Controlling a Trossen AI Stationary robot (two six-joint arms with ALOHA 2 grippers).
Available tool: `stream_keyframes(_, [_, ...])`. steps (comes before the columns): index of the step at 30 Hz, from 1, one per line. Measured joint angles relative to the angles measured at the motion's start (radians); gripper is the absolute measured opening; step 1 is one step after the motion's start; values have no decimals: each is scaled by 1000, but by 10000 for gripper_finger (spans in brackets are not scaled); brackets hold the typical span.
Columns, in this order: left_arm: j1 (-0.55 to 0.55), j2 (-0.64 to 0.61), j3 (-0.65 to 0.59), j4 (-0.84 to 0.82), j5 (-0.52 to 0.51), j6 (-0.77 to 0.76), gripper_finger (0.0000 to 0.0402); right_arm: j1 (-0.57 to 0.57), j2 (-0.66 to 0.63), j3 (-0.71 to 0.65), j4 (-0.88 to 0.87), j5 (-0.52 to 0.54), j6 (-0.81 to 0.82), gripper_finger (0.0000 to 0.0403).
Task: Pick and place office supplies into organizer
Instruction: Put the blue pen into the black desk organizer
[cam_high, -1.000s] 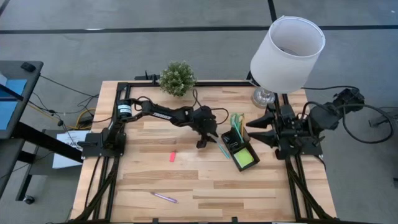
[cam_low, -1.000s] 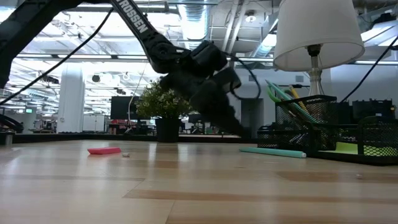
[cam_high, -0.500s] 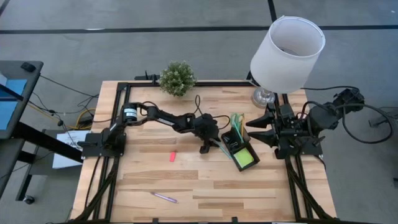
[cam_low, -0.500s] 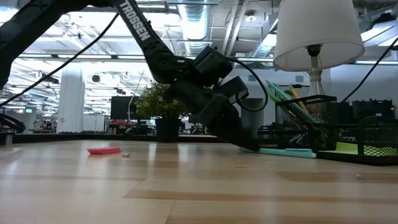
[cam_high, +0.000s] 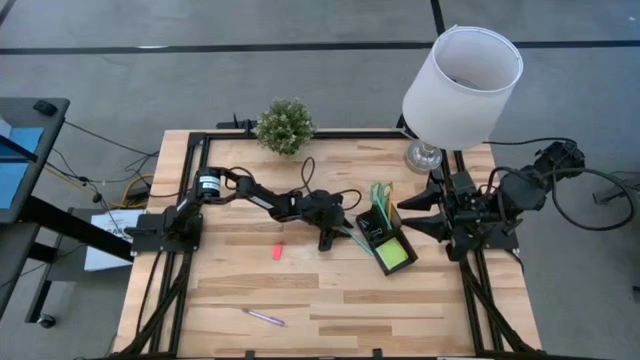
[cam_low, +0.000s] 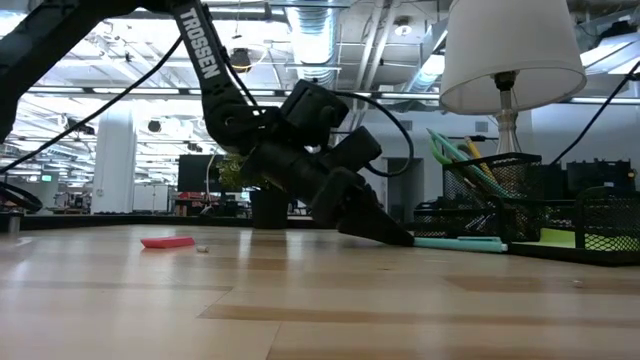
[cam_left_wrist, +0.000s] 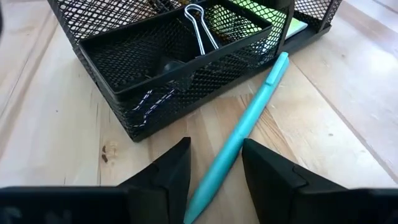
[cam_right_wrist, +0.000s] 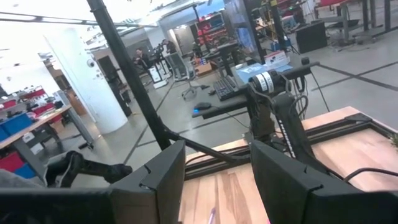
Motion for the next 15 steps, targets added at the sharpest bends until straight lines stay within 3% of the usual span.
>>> stream_keyframes(5, [-19,0,0,-1,29,-29,92,0,0,0,0,0,0,175])
stream_keyframes(10, [-53,-2,-1,-3,59,-164,46,0,0,0,0,0,0,175])
stream_keyframes(15, [-71,-2,-2,8,100,-166,39,0,0,0,0,0,0,175])
